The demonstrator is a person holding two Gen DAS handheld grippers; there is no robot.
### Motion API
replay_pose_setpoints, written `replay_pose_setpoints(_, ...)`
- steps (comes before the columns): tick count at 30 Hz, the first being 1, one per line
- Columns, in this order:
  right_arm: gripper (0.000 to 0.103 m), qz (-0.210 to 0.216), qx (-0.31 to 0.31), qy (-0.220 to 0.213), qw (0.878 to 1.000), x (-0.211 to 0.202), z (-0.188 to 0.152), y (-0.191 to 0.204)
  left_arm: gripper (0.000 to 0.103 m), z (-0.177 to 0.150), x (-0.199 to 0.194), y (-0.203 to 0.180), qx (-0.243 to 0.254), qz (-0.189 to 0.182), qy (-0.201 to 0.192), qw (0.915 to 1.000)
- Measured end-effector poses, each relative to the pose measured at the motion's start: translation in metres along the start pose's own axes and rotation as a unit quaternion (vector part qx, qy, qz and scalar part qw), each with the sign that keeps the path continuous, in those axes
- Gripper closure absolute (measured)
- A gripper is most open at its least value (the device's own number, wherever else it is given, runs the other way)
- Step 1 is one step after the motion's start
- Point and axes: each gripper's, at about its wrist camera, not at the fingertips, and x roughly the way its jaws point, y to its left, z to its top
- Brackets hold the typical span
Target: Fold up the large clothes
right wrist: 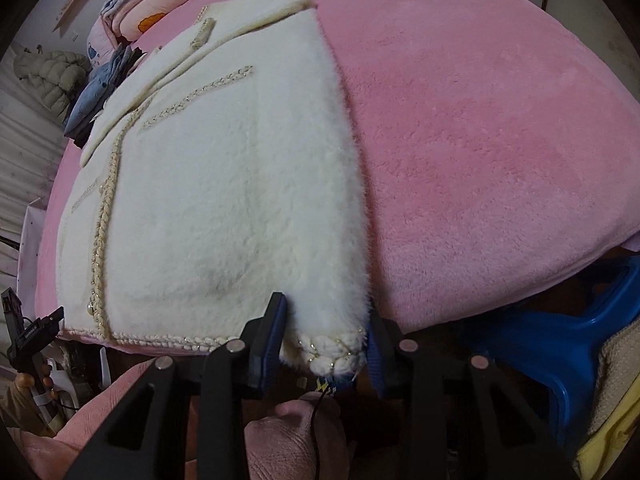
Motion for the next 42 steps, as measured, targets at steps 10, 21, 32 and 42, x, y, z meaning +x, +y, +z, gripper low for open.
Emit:
replay_pose_setpoints(10,0.083,0.0,0.004,0.02,1.0,0.013,0.008,0.01,0.078,0.004,0.022,-0.035,0.014,0.026,0.053,0.9982)
replay_pose_setpoints(21,0.089,0.006,-0.09,-0.019,0.996,-0.048,0.027,0.059,0.094,0.043,-0.011,-0.089,-0.025,0.062,0.097,0.993)
replay_pose_setpoints(32,0.09,0.082,-0.103,-0.138,0.982,-0.146,0.124,0.117,0.094,0.167,-0.11,-0.122,-0.176,-0.093,-0.04,0.9792)
replay_pose_setpoints(42,0.09,0.073,0.057,-0.185,0.978,-0.12,0.291,0.109,0.094,0.352,-0.06,-0.148,-0.185,-0.081,-0.077,0.9764)
